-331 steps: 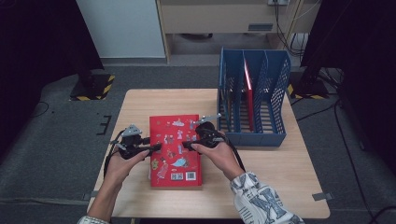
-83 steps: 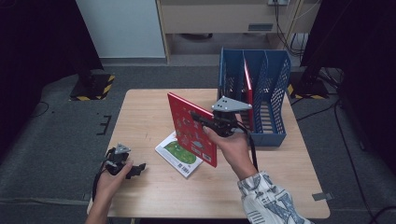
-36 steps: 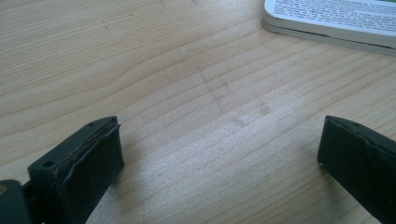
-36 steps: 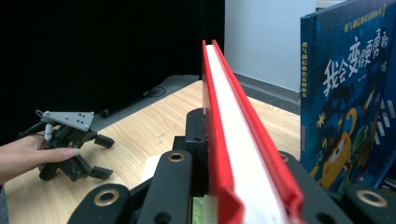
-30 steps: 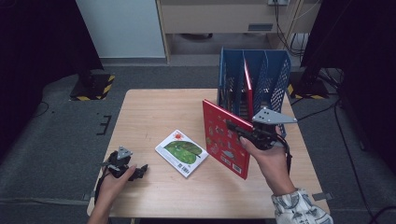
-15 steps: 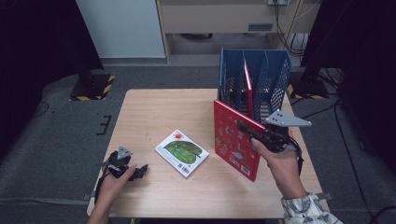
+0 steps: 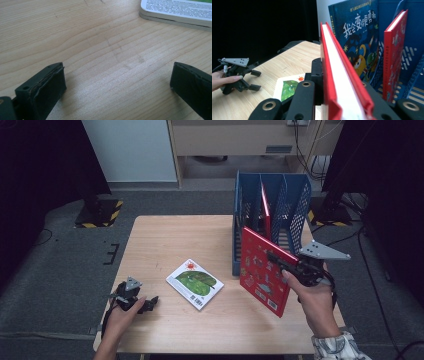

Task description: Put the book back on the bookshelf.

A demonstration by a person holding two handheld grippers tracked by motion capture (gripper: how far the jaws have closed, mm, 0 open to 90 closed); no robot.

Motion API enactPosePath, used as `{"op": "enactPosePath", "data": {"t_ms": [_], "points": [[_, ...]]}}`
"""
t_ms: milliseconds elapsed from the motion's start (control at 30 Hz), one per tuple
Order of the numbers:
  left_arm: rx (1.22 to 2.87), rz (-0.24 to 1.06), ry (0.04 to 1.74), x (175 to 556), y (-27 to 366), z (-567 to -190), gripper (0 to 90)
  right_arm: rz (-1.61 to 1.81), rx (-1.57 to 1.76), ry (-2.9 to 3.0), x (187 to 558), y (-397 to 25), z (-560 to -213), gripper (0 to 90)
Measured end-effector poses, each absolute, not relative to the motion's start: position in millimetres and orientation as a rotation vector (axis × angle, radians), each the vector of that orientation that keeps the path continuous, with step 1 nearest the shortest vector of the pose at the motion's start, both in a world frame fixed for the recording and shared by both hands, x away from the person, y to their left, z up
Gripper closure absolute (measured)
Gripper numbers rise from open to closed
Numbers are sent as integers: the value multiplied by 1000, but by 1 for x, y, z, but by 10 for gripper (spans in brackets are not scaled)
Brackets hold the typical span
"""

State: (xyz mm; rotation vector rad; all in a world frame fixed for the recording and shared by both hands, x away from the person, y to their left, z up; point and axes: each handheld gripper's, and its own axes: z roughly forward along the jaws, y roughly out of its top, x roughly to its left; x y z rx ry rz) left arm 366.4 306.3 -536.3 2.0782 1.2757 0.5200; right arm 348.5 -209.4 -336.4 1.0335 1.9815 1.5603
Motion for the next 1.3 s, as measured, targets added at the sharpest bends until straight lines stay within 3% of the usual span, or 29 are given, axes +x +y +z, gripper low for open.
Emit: {"op": "enactPosePath", "data": {"t_ms": [333, 867, 1300], "points": [[2078, 520, 1276, 366, 306, -536, 0, 1565, 1043, 1955, 344, -217, -323, 792], [2078, 519, 1275, 367, 306, -536, 0, 1559, 1079, 1867, 349, -224, -272, 792], [2079, 519, 1273, 367, 306, -536, 0, 1507, 1111, 1805, 356, -239, -270, 792]]}}
